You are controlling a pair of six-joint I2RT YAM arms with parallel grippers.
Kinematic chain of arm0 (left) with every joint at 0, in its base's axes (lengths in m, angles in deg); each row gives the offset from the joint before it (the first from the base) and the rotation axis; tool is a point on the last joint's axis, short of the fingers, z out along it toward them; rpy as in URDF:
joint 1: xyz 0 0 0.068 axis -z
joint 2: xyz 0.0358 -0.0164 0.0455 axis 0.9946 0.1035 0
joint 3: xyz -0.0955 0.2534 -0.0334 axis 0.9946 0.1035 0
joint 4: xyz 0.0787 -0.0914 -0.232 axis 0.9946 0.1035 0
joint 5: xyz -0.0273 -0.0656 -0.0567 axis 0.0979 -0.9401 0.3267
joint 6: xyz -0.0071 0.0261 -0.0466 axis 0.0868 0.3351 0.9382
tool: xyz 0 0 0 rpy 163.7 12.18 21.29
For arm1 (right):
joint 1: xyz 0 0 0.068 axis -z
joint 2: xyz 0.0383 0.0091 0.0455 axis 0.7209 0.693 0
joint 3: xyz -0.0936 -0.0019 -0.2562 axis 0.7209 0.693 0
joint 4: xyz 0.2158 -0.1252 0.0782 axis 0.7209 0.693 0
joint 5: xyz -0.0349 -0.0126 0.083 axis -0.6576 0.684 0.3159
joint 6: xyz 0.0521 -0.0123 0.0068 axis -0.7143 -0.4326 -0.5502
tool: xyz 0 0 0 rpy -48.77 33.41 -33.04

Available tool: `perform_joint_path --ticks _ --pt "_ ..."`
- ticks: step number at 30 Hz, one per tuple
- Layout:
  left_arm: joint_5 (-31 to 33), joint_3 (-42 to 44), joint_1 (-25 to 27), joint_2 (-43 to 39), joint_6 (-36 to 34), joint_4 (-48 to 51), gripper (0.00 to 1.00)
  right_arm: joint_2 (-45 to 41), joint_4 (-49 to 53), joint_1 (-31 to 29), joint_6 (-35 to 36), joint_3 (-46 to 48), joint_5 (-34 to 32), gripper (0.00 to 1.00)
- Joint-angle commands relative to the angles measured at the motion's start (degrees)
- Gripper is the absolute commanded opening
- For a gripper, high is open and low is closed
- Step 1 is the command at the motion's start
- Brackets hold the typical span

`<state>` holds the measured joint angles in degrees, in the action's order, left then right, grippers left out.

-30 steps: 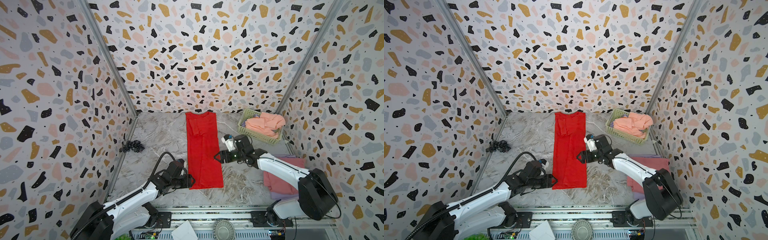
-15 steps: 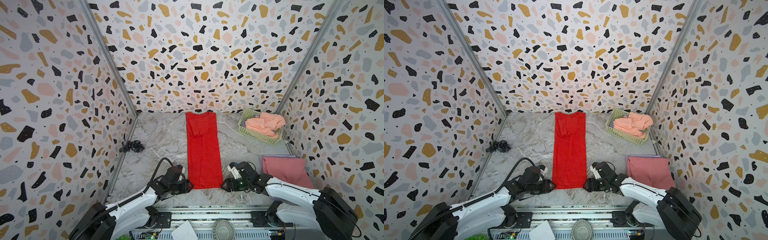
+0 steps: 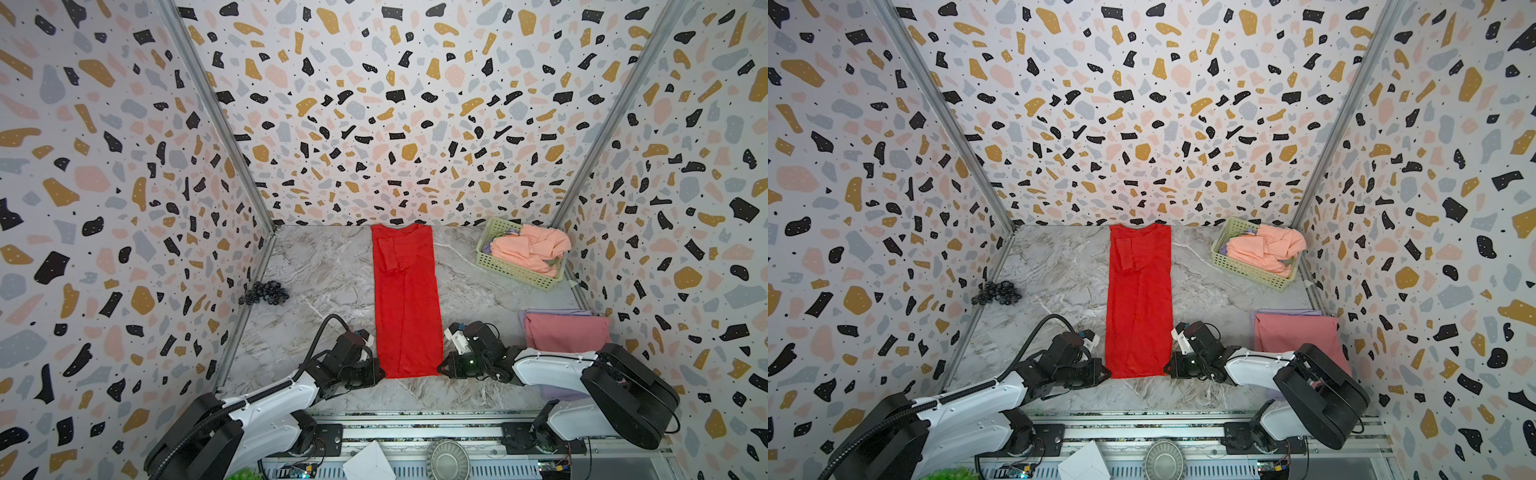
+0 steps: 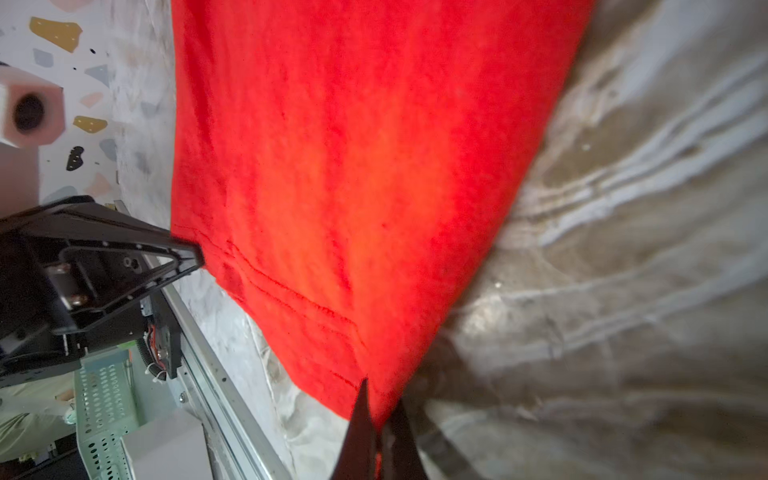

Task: Fold and stack the t-shirts
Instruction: 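Grasp the near end with both grippers and fold it toward the far end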

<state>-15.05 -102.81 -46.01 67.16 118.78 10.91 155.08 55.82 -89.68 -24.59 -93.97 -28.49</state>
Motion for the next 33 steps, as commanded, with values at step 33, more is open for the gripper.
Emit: perform_joint_path --ticks 33 --pt "-0.5 -44.1 -19.7 42.3 -17.1 -7.3 0.00 32.7 5.3 17.1 12.5 -47.8 -11.0 0.00"
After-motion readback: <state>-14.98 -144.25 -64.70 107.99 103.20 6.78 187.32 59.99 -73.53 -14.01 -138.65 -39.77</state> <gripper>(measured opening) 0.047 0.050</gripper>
